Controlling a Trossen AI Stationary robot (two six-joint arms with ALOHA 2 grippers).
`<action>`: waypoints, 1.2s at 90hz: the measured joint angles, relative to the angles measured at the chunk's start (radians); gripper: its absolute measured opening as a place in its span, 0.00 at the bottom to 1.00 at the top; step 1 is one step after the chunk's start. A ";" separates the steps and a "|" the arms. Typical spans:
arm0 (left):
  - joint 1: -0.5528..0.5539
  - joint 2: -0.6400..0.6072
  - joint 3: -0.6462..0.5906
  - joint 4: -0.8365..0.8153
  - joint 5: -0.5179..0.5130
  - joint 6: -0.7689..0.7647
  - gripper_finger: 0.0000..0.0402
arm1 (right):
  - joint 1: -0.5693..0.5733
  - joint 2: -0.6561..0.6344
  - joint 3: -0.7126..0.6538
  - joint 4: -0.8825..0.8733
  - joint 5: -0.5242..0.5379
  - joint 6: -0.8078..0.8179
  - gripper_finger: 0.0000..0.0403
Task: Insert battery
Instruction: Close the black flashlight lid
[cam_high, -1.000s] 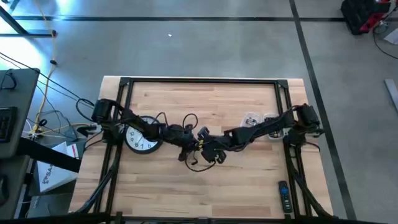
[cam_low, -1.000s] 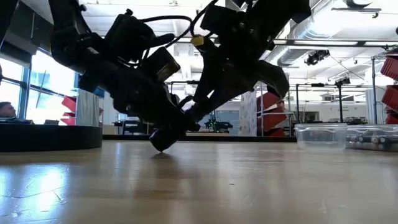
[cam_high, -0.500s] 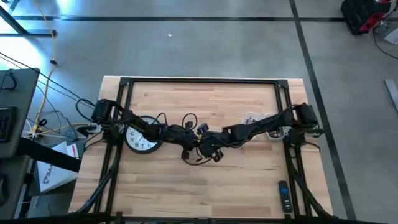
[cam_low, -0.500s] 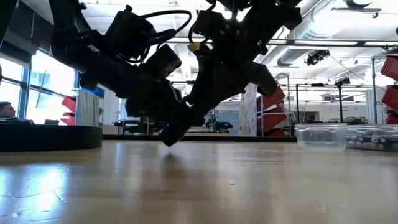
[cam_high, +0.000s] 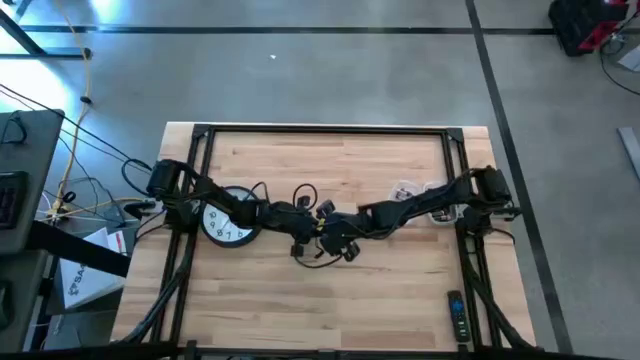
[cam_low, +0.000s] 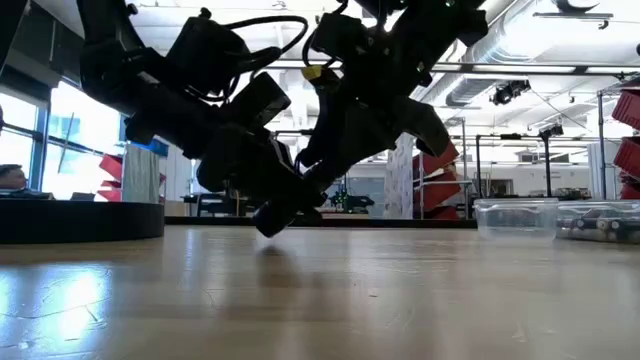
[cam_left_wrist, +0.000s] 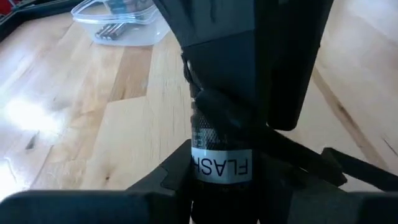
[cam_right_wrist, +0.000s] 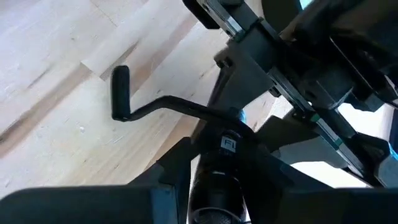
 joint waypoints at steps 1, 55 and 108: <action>0.000 0.000 0.000 0.000 0.001 -0.003 0.25 | 0.002 0.000 0.000 0.000 -0.002 0.000 0.23; 0.002 0.000 -0.003 -0.033 0.144 -0.028 0.25 | 0.111 -0.052 -0.002 -0.123 0.228 -0.270 0.49; 0.002 0.000 -0.002 -0.037 0.202 -0.042 0.25 | 0.112 -0.043 -0.024 -0.053 0.197 -0.413 0.35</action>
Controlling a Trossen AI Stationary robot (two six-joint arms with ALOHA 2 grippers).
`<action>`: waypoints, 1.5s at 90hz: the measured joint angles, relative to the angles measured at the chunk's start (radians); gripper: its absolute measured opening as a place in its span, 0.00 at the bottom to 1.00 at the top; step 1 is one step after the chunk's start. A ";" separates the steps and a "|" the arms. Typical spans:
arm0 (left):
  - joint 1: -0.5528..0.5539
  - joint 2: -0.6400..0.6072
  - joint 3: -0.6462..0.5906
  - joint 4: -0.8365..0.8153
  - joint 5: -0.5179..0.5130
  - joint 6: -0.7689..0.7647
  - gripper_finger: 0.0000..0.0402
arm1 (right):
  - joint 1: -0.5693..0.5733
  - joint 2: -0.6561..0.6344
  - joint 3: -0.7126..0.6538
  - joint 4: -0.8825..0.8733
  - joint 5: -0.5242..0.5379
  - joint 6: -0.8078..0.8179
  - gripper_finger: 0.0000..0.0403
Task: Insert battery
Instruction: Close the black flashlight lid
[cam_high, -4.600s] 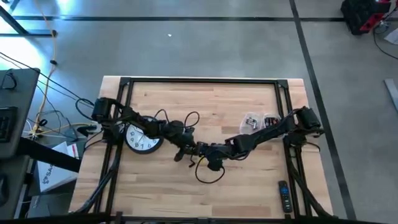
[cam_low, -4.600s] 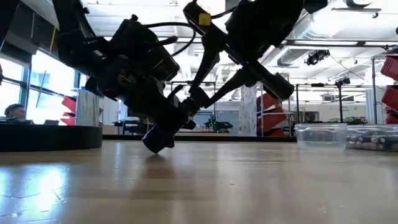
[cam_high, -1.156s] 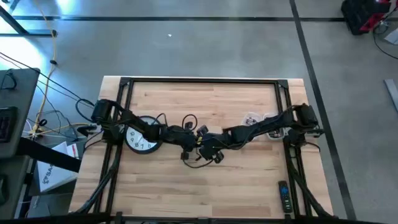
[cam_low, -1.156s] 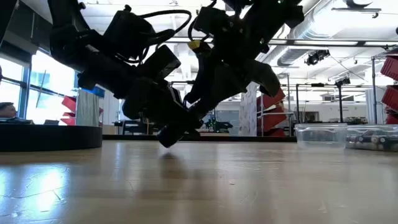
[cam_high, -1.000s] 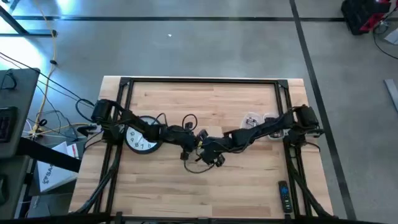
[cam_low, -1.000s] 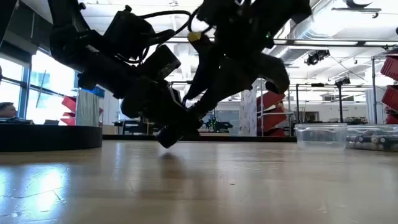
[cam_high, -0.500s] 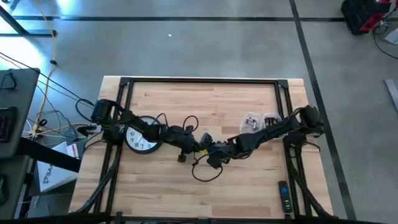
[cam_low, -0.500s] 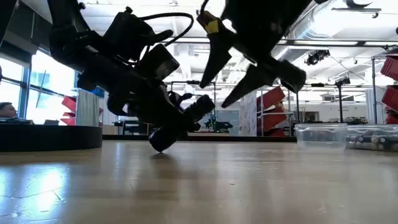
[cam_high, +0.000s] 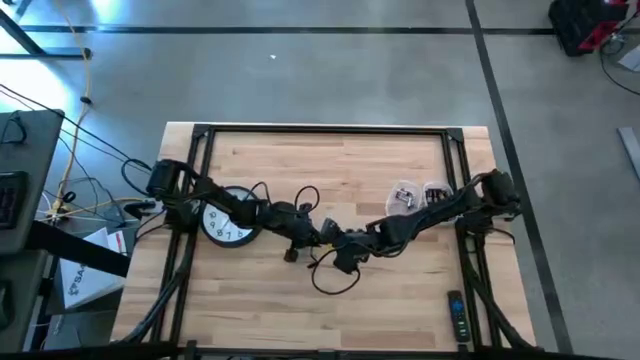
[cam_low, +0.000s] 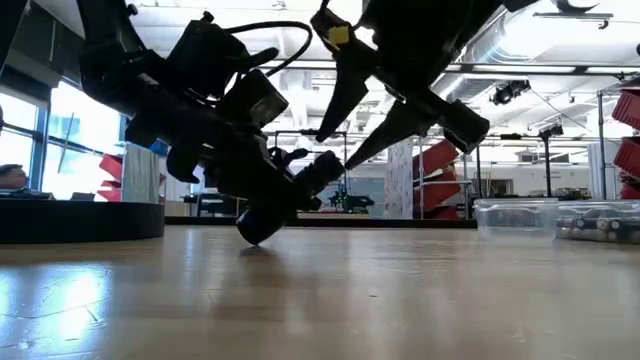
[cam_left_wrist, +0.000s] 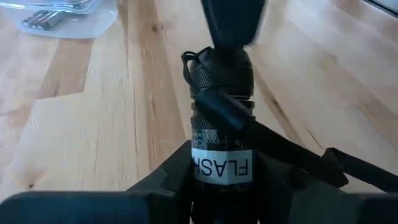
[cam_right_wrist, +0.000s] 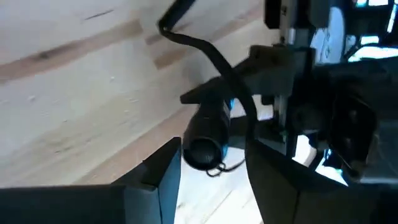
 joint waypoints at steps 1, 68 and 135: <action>0.000 0.000 0.000 0.000 0.000 0.000 0.25 | 0.000 0.001 0.000 0.003 -0.001 0.000 0.35; 0.000 0.000 0.000 0.000 0.000 -0.002 0.25 | -0.014 0.032 0.000 0.031 -0.003 0.012 0.35; 0.000 0.000 0.000 -0.001 0.006 -0.008 0.25 | -0.006 0.037 0.000 0.027 0.046 0.041 0.31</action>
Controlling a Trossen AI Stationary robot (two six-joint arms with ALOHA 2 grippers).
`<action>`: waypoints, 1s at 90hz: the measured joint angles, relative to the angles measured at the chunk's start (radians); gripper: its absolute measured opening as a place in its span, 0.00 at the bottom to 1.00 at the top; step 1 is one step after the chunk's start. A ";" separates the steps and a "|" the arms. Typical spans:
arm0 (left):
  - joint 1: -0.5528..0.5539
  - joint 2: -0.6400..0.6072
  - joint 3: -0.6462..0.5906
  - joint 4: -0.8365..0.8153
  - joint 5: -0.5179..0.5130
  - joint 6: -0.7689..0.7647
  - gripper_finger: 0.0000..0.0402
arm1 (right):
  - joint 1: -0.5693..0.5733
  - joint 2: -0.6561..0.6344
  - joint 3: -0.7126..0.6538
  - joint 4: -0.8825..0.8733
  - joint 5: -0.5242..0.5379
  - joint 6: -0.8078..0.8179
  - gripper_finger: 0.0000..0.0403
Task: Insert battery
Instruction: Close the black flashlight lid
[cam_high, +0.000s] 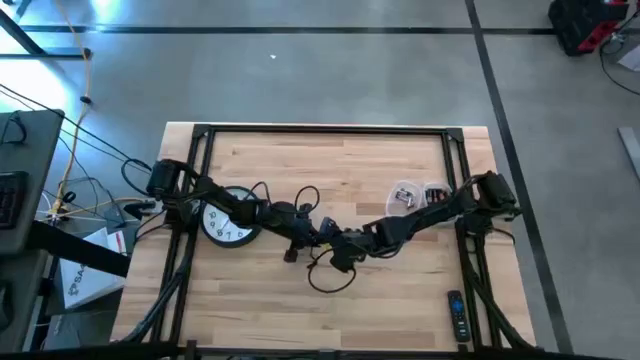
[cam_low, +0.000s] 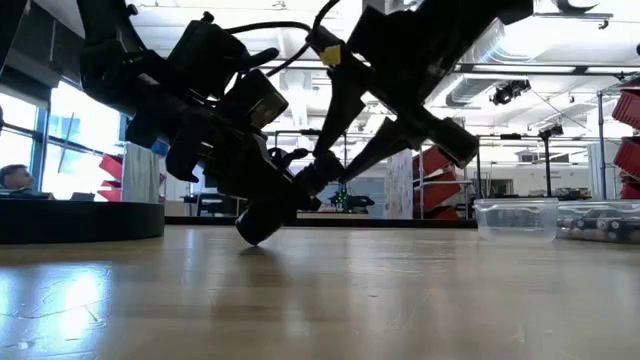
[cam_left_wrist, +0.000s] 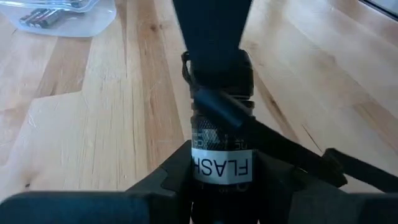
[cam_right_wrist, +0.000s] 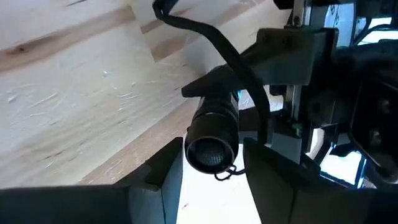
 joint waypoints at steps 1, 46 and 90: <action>0.000 0.000 0.000 0.000 0.000 0.000 0.25 | 0.000 0.000 0.000 0.000 0.000 0.000 0.31; -0.001 0.001 0.000 0.013 0.000 -0.001 0.25 | -0.002 -0.001 0.000 0.006 -0.029 0.083 0.23; -0.001 0.002 -0.002 0.024 -0.047 0.001 0.25 | -0.031 -0.003 0.001 -0.008 -0.048 0.241 0.22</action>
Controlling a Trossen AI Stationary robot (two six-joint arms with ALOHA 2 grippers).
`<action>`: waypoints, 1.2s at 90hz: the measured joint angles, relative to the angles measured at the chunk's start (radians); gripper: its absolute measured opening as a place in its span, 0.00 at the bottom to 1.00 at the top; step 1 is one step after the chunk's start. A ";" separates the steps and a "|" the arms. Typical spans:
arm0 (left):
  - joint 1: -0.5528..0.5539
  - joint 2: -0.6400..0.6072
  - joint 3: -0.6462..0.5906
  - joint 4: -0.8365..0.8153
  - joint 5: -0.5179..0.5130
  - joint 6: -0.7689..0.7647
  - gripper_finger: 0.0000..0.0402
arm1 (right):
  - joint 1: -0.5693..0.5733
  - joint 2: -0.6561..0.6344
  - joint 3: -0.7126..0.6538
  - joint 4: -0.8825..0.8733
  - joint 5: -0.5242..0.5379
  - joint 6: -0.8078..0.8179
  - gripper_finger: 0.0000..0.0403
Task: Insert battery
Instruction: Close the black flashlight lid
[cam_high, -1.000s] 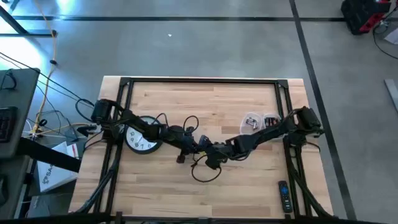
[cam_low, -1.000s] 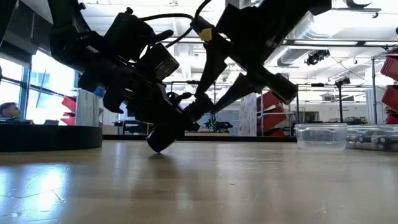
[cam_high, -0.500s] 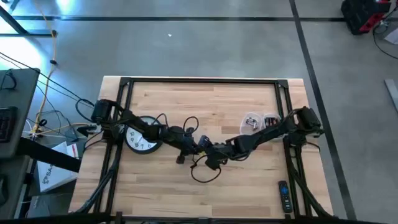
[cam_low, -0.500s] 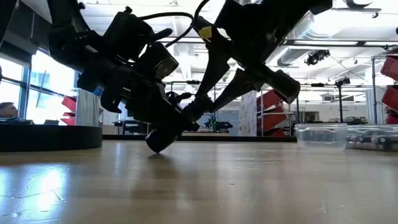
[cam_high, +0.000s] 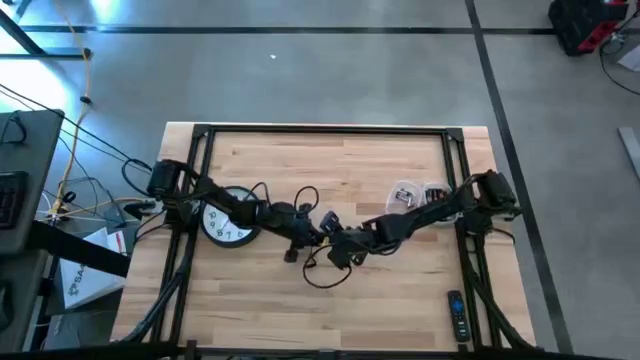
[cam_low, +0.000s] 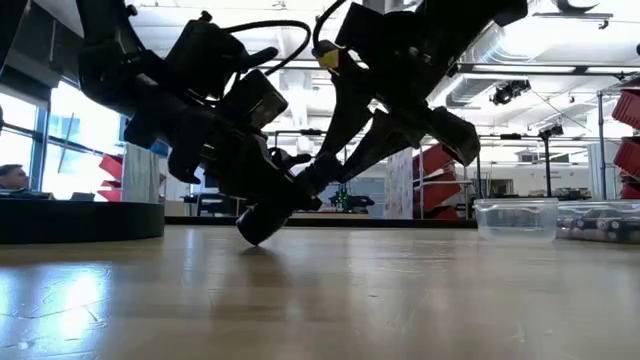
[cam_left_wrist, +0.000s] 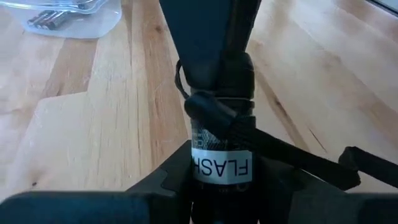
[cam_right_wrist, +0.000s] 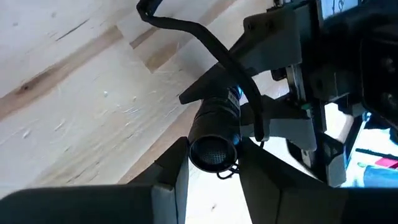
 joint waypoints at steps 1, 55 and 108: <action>0.000 0.000 0.000 0.000 -0.003 0.000 0.25 | -0.001 0.000 0.000 0.000 0.000 0.005 0.22; -0.031 -0.014 -0.001 -0.017 -0.199 0.067 0.25 | -0.069 0.000 0.000 -0.011 -0.074 0.394 0.22; -0.085 -0.015 -0.001 -0.028 -0.496 0.174 0.25 | -0.188 0.000 0.000 0.011 -0.215 0.961 0.22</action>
